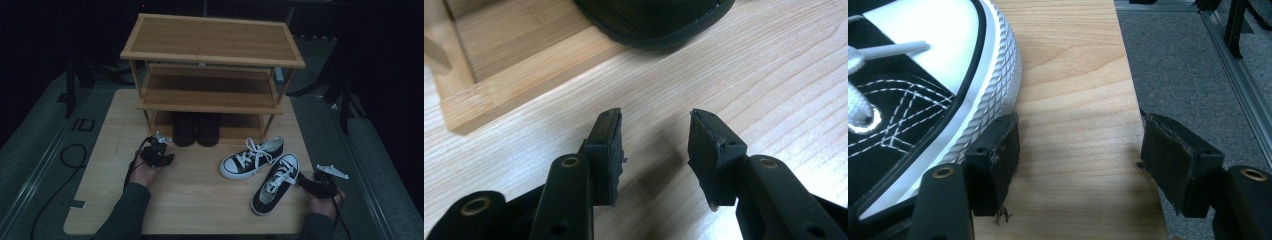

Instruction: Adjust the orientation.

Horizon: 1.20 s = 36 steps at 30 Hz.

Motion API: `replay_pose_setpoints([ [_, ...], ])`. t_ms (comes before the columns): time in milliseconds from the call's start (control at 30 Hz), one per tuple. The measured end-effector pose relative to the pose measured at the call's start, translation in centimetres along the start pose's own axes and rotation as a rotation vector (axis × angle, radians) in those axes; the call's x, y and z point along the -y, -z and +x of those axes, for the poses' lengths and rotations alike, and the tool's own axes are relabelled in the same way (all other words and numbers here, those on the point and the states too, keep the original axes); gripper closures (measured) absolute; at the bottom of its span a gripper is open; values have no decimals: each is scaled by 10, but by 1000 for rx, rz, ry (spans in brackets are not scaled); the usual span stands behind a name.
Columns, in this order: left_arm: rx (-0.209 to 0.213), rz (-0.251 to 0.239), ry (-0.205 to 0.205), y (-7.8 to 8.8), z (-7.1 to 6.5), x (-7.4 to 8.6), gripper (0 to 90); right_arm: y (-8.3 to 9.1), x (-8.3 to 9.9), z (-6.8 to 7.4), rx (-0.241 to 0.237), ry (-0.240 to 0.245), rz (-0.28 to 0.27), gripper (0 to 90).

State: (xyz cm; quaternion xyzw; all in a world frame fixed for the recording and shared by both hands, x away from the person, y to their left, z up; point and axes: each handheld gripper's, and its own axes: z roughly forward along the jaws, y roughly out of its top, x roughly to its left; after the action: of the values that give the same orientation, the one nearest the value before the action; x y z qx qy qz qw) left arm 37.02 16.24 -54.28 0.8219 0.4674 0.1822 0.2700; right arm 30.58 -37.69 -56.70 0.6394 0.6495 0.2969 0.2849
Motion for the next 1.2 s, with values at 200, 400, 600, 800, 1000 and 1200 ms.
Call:
replay_pose_setpoints([
  [200, -5, -1, 17, 0, 5, 9, 561, 1, -3, 1, 4, -1, 26, 325],
  [400, 3, -5, 37, 1, 10, 15, 549, 5, -11, 5, -40, 11, 65, 511],
  [600, 15, -37, 64, 3, 13, 23, 532, 18, -19, 6, -63, 27, 25, 648],
  [800, 12, -60, 72, 3, 13, 28, 526, 26, -30, 14, -96, 108, 7, 896],
  [1000, 10, -71, 74, 3, 12, 29, 517, 37, -35, 28, -137, 180, -10, 900],
  [1200, 8, -76, 75, 3, 12, 30, 515, 57, -34, 42, -193, 238, -31, 900],
])
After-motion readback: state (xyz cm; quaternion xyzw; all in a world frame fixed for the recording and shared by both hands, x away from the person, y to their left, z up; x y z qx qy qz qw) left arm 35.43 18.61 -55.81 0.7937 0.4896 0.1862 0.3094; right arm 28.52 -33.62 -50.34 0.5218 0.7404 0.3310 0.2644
